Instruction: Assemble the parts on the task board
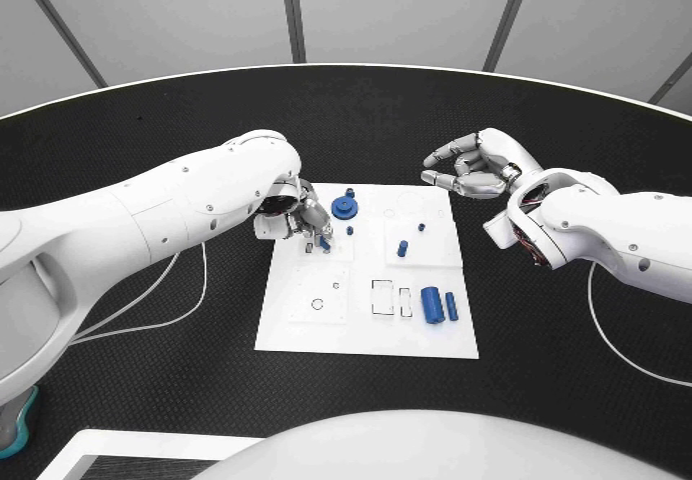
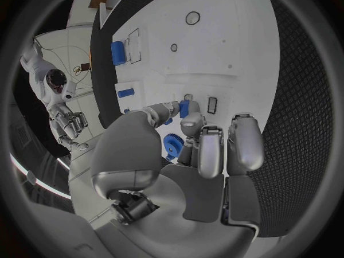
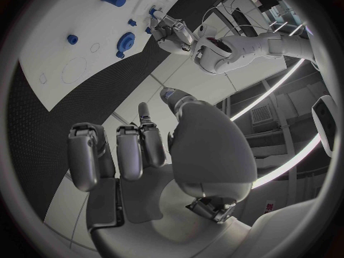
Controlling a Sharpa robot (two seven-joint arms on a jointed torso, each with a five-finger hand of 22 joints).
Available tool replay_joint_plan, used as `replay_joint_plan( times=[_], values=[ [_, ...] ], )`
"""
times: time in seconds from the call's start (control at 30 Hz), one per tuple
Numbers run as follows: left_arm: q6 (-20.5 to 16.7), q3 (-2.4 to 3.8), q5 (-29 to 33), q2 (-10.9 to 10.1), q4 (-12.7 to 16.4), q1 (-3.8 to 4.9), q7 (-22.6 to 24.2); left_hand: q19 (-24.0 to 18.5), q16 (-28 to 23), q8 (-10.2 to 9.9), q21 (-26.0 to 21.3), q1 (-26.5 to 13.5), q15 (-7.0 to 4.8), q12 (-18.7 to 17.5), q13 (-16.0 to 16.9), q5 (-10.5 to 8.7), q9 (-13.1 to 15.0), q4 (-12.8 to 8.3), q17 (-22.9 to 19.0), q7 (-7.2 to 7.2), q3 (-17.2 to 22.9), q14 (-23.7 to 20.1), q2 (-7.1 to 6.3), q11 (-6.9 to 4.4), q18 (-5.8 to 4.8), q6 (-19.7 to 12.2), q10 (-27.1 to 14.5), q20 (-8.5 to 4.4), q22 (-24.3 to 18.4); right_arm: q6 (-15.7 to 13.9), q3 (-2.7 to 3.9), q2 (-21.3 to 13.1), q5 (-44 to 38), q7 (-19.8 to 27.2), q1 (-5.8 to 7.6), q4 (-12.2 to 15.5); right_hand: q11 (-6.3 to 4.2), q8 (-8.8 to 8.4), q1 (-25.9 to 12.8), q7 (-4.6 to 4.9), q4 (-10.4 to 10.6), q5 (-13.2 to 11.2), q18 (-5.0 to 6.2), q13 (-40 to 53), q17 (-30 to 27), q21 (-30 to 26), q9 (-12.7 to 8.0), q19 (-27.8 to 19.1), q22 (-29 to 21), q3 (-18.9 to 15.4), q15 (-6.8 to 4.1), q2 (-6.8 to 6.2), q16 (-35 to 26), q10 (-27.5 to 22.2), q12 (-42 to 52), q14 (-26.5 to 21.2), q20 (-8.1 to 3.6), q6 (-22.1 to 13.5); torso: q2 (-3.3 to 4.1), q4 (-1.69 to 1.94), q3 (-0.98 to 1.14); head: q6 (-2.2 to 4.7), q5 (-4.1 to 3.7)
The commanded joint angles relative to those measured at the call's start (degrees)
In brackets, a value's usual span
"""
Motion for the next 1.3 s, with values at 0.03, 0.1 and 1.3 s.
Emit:
replay_joint_plan(
  times=[0.03, 0.1, 1.3],
  values=[
    [0.1, 0.00, -0.1, -0.1, 0.2, 0.00, -0.2, 0.0, 0.3, 0.2, -0.1, 1.1, -0.15, 0.2, 0.1, 0.38, 0.5, -3.9, 8.6, -0.10, 4.3, 4.3, 0.98, 0.07, -0.27, 0.0, 0.5, -0.11, 0.0, 0.0, 0.00, 0.0, 0.0, 0.0, 0.00, 0.0, -0.28, 0.36, -0.3, 0.09, 0.2, 0.2, 0.48, 7.7, 7.1, -0.2, 0.1, 1.9, 6.6, 0.0, -0.28, 0.05, -0.1, -0.1, -0.1, 4.0, -0.48, -0.3, 0.00, -0.02, 0.00, 0.00, 0.06],
    [0.3, 0.00, -0.2, -0.2, 0.3, 0.00, -0.3, 0.0, 0.3, 0.2, -0.1, 1.1, -0.15, 0.2, 0.1, 0.38, 0.5, -3.9, 8.6, -0.10, 4.3, 4.3, 0.98, 0.07, -0.28, 0.0, 0.5, -0.11, 0.0, 0.1, 0.00, 0.0, 0.0, 0.0, 0.00, 0.0, -0.28, 0.36, -0.3, 0.09, 0.2, 0.2, 0.48, 7.7, 7.1, -0.2, 0.1, 1.9, 6.6, 0.0, -0.28, 0.05, -0.1, -0.1, -0.1, 4.0, -0.48, -0.3, 0.02, 0.01, -0.01, 0.00, 0.09],
    [1.6, -0.01, -0.3, -0.2, 0.6, -0.13, -0.6, 0.0, 0.3, 0.5, -0.1, 0.5, -0.10, 0.7, 0.8, 0.29, 0.5, -3.9, 8.6, -0.11, 4.1, 4.3, 0.40, 0.11, -0.27, 0.0, 1.0, -0.06, 0.0, 0.2, 0.00, 0.1, 0.0, -0.1, 0.00, -0.1, -0.28, 0.36, -0.3, 0.09, 0.2, 0.2, 0.48, 7.7, 7.1, -0.2, 0.1, 1.9, 6.6, 0.0, -0.28, 0.05, -0.1, -0.1, -0.1, 4.0, -0.48, -0.3, 0.04, -0.07, 0.06, 0.00, 0.15]
  ],
)
